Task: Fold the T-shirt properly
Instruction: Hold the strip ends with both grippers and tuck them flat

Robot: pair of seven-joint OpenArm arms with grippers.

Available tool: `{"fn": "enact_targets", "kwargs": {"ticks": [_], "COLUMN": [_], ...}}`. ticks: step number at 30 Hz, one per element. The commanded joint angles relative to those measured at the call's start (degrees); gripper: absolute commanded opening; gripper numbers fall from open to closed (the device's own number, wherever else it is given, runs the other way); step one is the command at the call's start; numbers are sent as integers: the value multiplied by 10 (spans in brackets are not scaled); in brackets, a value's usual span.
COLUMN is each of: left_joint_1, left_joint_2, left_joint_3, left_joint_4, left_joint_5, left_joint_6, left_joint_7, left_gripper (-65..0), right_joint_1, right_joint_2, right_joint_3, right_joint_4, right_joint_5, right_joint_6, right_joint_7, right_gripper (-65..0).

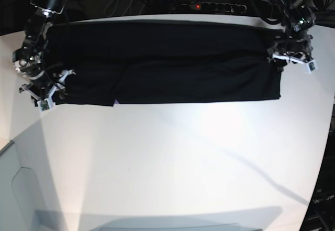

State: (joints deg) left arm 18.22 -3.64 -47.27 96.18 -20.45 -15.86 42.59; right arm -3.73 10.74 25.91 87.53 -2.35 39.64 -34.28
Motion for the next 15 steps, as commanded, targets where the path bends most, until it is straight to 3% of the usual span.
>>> {"fn": "enact_targets", "kwargs": {"ticks": [1,6,11,15], "left_joint_1": [-1,-1,-1,-2], "left_joint_2": [-6,-6,-6,-6], "left_joint_3": [-3,-3,-3,-3], "left_joint_4": [9,9,9,9], "left_joint_5": [-4,-4,-4,-4], "left_joint_6": [1,1,1,1], "left_joint_7": [-12,-12,-12,-12], "left_gripper": [-223,-223,-223,-223], "right_joint_1": [5,5,-26,-81], "right_joint_2": [7,7,6,-15], "right_joint_3": [2,2,3,3], "right_joint_4": [11,13,96,199], "right_joint_5": [5,6,7,6], "right_joint_6": [4,4,4,4], "right_joint_7": [9,9,9,5], "right_gripper": [-459,-650,-650,-650]}}
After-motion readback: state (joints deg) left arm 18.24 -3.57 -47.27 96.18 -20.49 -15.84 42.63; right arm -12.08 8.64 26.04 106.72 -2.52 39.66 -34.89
